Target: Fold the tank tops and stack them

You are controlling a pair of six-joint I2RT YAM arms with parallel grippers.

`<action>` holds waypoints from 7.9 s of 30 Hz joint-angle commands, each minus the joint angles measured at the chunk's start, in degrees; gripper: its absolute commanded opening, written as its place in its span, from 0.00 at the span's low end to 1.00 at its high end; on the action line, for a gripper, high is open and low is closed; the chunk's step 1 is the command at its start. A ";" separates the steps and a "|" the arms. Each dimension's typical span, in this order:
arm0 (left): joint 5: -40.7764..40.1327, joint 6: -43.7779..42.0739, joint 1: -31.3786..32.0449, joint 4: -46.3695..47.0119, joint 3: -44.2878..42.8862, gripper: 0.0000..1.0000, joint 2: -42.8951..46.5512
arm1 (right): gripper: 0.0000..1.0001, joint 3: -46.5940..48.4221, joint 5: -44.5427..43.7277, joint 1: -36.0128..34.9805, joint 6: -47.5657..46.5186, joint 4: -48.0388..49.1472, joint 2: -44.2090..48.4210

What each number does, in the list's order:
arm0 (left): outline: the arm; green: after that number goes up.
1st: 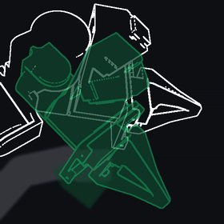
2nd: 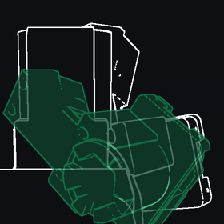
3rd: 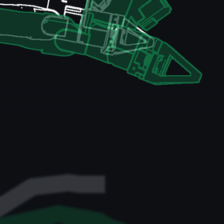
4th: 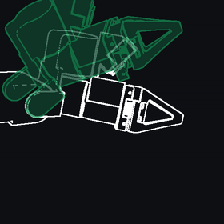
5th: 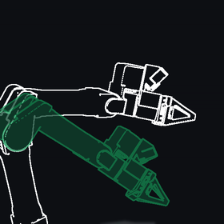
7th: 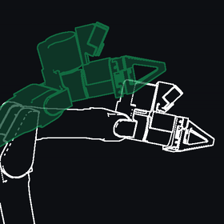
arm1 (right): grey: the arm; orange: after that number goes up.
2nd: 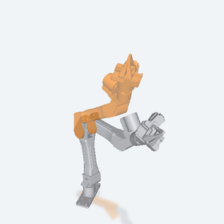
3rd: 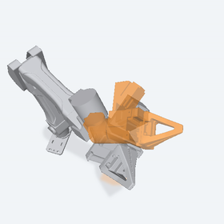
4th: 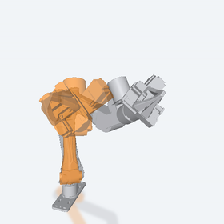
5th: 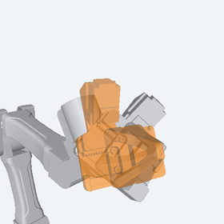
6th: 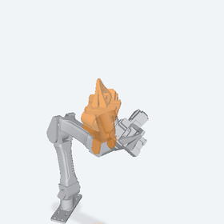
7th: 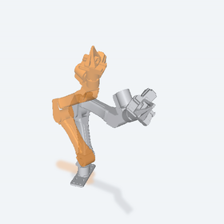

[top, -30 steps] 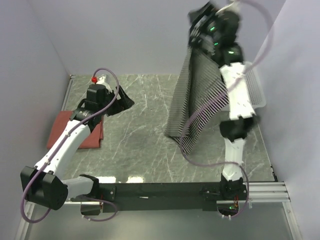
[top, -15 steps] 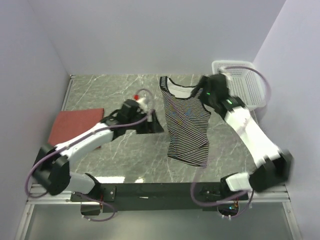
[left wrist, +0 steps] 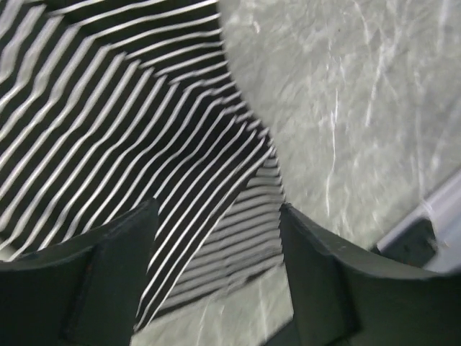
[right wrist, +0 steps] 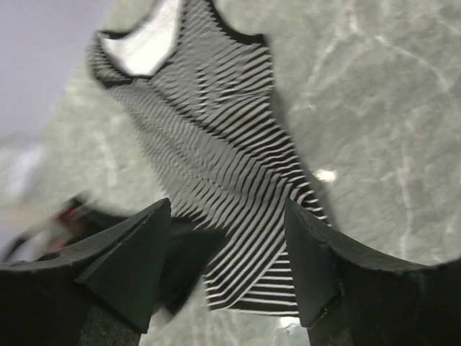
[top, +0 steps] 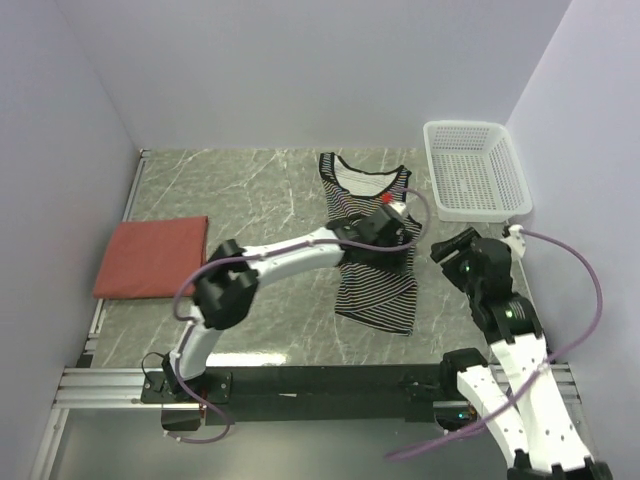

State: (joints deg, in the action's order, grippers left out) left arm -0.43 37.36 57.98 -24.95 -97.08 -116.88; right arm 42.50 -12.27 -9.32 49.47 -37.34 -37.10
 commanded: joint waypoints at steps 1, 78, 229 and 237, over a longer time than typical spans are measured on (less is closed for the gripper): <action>-7.21 -1.77 2.14 -8.34 -10.57 0.72 -7.29 | 0.70 -1.97 1.98 0.27 1.33 -3.08 5.89; -14.69 34.53 -20.35 9.50 61.20 0.01 50.24 | 0.62 -23.08 13.42 -11.57 4.48 1.84 -2.97; 17.74 1.84 -49.27 40.32 -34.28 0.01 9.29 | 0.00 89.09 27.39 2.73 -15.99 40.42 -64.51; 18.27 3.41 -50.07 44.46 -4.83 0.01 23.96 | 0.00 52.02 26.95 2.64 -14.50 43.76 -49.48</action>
State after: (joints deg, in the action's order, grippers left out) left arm 16.32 40.77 8.29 14.44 -109.62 -98.28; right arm 104.07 15.40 -6.31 34.70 3.42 -90.39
